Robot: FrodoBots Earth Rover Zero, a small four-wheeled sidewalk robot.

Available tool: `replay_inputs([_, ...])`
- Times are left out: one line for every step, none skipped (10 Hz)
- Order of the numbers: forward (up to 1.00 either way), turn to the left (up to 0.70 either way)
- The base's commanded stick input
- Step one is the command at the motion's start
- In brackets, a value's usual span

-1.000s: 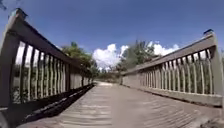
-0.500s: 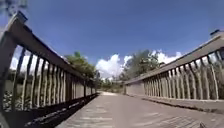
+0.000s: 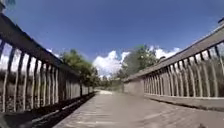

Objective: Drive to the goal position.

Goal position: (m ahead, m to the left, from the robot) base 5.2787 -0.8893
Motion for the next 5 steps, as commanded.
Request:
replay_inputs([0.44, 0.02])
replay_inputs([0.44, 0.02])
replay_inputs([0.44, 0.02])
replay_inputs([0.44, 0.02])
replay_inputs([0.44, 0.02])
